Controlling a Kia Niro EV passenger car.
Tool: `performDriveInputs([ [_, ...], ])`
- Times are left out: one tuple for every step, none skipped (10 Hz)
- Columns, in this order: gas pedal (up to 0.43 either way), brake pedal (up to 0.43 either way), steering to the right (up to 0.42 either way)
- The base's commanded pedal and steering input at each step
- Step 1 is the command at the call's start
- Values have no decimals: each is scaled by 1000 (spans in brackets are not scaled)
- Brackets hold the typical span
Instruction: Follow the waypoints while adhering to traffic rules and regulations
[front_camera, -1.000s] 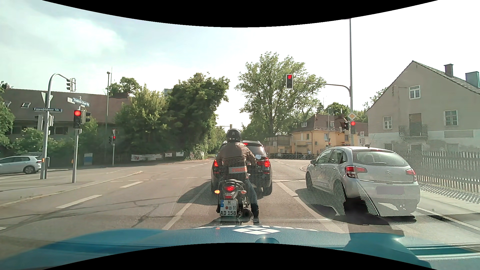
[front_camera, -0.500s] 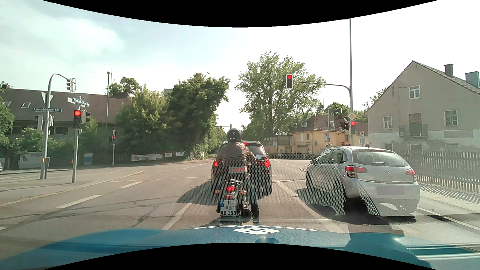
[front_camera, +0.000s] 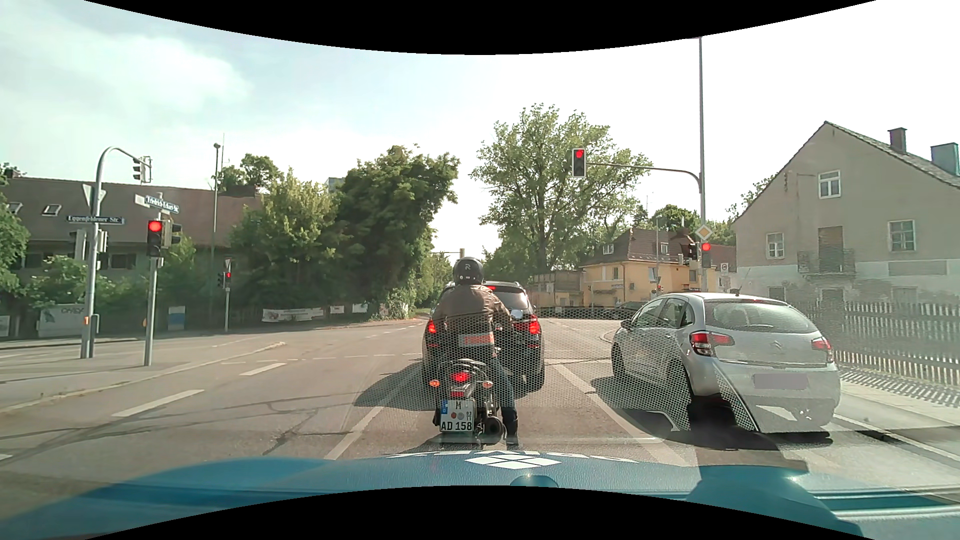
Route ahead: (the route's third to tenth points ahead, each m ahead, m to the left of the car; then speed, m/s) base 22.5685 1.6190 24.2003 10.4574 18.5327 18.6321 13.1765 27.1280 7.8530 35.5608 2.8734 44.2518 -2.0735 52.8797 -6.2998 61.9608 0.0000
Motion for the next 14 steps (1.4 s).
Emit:
performDriveInputs([
  [0,317,-11],
  [0,317,-11],
  [0,317,-11],
  [0,317,-11],
  [0,317,-10],
  [0,317,-11],
  [0,317,-11],
  [0,317,-11],
  [0,317,-10],
  [0,311,-11],
  [0,317,-11],
  [0,317,-11],
  [0,317,-10],
  [0,317,-11],
])
